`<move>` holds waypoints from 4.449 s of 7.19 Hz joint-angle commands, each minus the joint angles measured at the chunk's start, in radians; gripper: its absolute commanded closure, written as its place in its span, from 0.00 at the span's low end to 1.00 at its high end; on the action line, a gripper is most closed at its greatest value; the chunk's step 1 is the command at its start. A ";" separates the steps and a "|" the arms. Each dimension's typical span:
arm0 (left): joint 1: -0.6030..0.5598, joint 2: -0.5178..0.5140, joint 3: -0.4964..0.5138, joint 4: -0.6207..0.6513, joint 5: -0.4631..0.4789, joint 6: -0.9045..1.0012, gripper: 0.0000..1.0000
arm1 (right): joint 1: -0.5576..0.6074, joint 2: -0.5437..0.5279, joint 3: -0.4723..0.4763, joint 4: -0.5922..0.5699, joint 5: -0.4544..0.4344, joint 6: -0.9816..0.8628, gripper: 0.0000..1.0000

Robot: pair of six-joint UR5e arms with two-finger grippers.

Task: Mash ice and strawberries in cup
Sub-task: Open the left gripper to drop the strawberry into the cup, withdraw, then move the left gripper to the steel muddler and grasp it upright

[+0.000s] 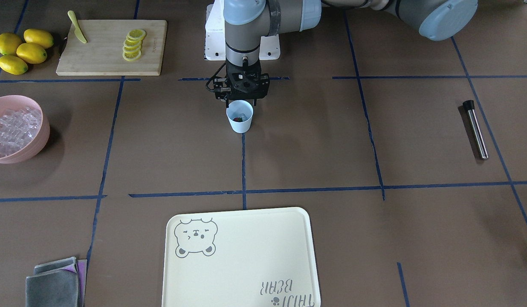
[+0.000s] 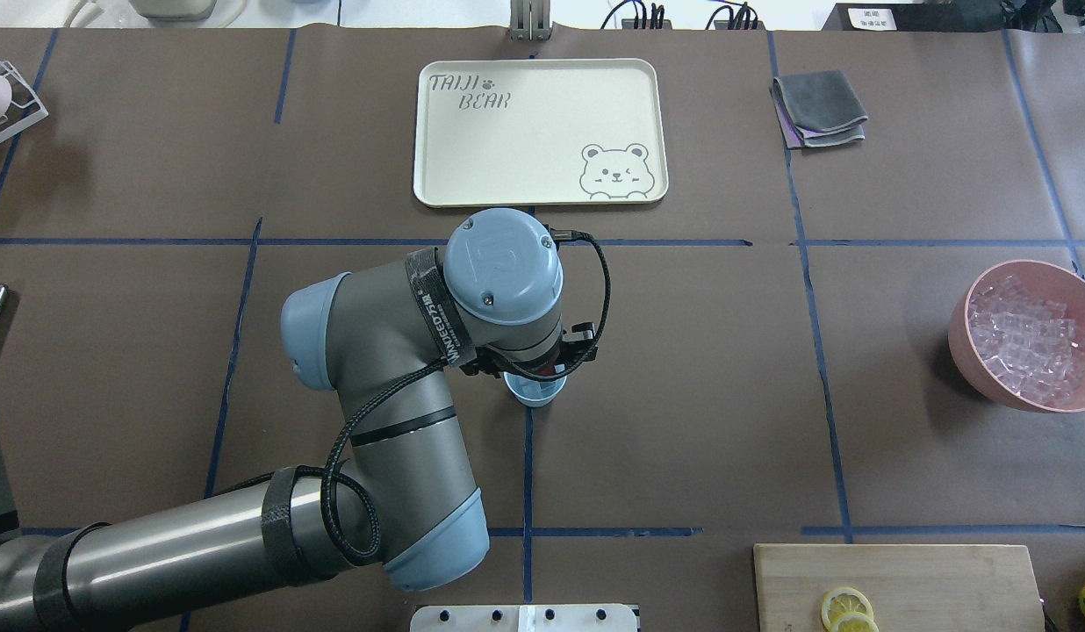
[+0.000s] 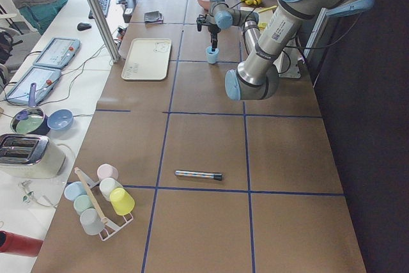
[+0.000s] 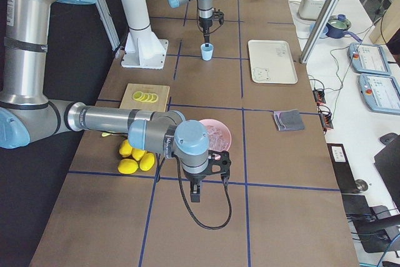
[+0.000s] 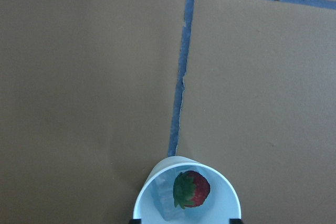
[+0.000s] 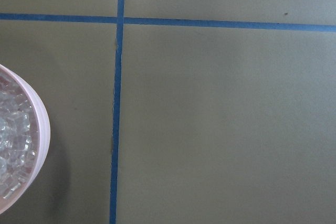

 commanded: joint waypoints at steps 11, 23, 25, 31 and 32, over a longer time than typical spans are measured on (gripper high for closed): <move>-0.891 0.752 -0.247 0.130 -0.439 1.308 0.00 | -0.066 0.059 0.006 -0.014 0.039 0.003 0.01; -0.747 0.834 0.320 -0.740 -0.448 0.976 0.00 | -0.110 0.150 -0.068 -0.005 0.064 0.008 0.01; -0.723 0.840 0.325 -0.741 -0.447 0.981 0.02 | -0.110 0.147 -0.068 -0.003 0.063 0.008 0.01; -0.704 0.843 0.339 -0.744 -0.448 0.981 0.94 | -0.110 0.146 -0.066 -0.002 0.063 0.008 0.01; -0.706 0.840 0.324 -0.741 -0.448 0.984 1.00 | -0.110 0.146 -0.065 -0.003 0.064 0.008 0.01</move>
